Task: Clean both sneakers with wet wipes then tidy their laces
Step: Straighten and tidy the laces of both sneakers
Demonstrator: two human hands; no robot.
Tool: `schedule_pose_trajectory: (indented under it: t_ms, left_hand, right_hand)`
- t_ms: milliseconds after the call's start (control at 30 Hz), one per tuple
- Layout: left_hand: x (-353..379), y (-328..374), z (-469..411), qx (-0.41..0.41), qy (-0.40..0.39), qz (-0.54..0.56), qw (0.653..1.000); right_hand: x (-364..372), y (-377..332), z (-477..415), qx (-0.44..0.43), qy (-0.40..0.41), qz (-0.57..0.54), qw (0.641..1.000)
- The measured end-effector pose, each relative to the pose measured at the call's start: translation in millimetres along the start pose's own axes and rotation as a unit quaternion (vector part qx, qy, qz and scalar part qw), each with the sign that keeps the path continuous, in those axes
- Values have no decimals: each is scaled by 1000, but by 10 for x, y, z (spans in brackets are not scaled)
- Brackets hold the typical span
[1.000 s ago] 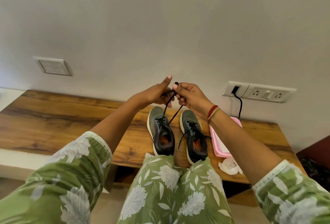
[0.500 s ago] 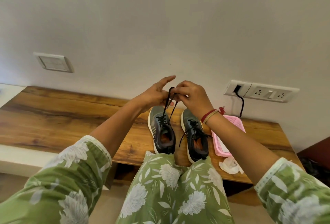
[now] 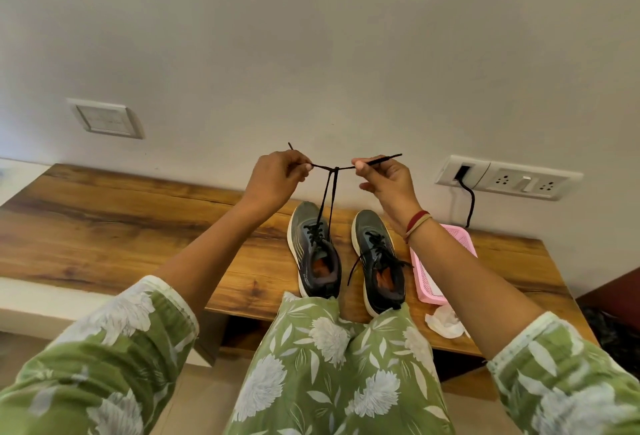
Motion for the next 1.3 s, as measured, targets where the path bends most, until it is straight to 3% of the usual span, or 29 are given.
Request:
schedule_pose_trajectory:
  t_ms: [100, 233, 333, 400, 467, 500, 533, 567, 600, 633, 667, 700, 733, 767, 867, 933, 1100, 1300]
  left_hand:
    - [-66, -159, 47, -23, 13, -10, 1000]
    - [-81, -657, 153, -123, 8, -16, 992]
    - [-53, -945, 253, -234, 39, 144, 961]
    - [102, -949, 341, -318, 30, 339, 885]
    - [284, -800, 412, -375, 25, 525, 764]
    - [350, -722, 425, -387, 23, 569, 725]
    - [425, -670, 406, -391, 25, 596, 701]
    - [485, -577, 387, -391, 19, 601, 697]
    - [536, -519, 359, -383, 9, 581, 718]
    - [539, -460, 308, -349, -6, 526, 775]
    - [512, -429, 228, -286, -19, 432, 855]
    - [488, -403, 160, -201, -41, 314, 927]
    - [479, -361, 124, -115, -67, 199, 971]
    - [497, -332, 121, -40, -98, 103, 989]
    - [597, -360, 188, 86, -176, -61, 979]
    - [628, -484, 210, 84, -195, -100, 972]
    - [678, -780, 261, 115, -194, -213, 951]
    - [694, -1145, 394, 74, -216, -311, 922]
  right_hand:
    - [47, 183, 40, 81, -21, -109, 991]
    - [24, 341, 47, 166, 11, -218, 962]
    - [17, 436, 27, 192, 34, -237, 952]
    - [70, 485, 1, 206, 37, -253, 945]
    - [162, 524, -20, 225, 35, -276, 934]
    - [216, 533, -31, 231, 28, -284, 930]
    - [259, 542, -50, 232, 17, -276, 933]
    - [300, 528, -65, 222, 0, -247, 943]
    - [326, 503, -89, 195, -21, -184, 963]
    - [335, 470, -135, 147, -51, -86, 984]
    - [349, 416, -177, 79, -87, 38, 992]
    - [387, 381, -196, 12, -129, 156, 979]
    - [416, 385, -210, -38, -167, 256, 951]
    - [429, 419, -217, -66, -198, 331, 920]
    - [381, 507, -227, -80, -244, 421, 870]
    - [313, 548, -264, -79, -240, 451, 856]
    - [86, 697, -351, -122, -201, 576, 783]
    - [-278, 910, -411, -124, -144, 685, 704]
Point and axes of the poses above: each hand's wrist, its own z-axis away from the middle knuckle, its own x-axis out of the palm, y = z × x, the point moved 9 cm from there along -z, towards the middle knuckle, and after that the axes turned 8 degrees about y, right-handed, at the moved point
